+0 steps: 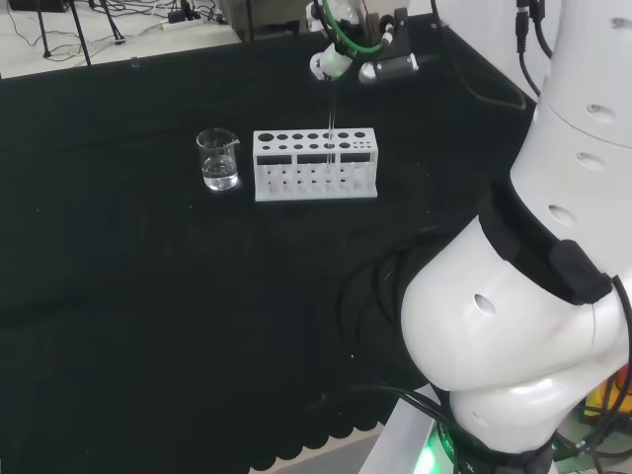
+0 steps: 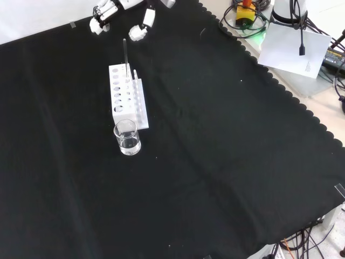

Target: Take the glass rod from the white test tube rack.

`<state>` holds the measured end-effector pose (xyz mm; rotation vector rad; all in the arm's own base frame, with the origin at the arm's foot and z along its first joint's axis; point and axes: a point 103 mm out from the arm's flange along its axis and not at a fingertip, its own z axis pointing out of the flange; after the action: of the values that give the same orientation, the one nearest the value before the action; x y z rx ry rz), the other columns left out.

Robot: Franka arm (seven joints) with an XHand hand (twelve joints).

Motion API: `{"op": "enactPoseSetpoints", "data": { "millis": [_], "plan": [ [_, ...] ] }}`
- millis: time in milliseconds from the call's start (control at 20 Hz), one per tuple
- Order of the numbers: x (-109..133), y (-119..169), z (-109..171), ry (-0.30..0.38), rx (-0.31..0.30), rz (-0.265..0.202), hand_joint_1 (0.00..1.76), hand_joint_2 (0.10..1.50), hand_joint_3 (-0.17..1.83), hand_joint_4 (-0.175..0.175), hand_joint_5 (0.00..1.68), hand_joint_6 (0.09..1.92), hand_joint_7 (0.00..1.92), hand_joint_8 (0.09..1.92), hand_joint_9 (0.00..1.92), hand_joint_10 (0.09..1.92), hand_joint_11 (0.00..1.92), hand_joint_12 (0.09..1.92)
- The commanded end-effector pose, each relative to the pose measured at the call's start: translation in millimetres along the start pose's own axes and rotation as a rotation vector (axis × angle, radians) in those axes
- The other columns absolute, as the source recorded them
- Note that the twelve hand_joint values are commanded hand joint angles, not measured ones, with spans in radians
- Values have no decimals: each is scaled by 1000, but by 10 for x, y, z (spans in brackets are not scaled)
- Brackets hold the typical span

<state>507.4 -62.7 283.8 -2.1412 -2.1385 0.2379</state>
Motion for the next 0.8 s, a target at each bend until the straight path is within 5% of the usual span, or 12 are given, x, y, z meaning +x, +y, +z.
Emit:
{"op": "enactPoseSetpoints", "data": {
  "millis": [50,300,550,800],
  "plan": [
    [-57,89,136,4,11,-5,791,791,755,-163,235,87,265,990,485,957,298,1427],
    [-58,101,254,2,21,-15,789,799,742,-175,388,114,465,977,678,935,437,1386],
    [-66,126,224,1,6,-24,800,809,727,-175,457,699,747,963,895,947,714,1327],
    [-133,133,240,4,-10,-40,831,810,729,-175,584,938,964,950,1074,934,887,1288]
  ]
}}
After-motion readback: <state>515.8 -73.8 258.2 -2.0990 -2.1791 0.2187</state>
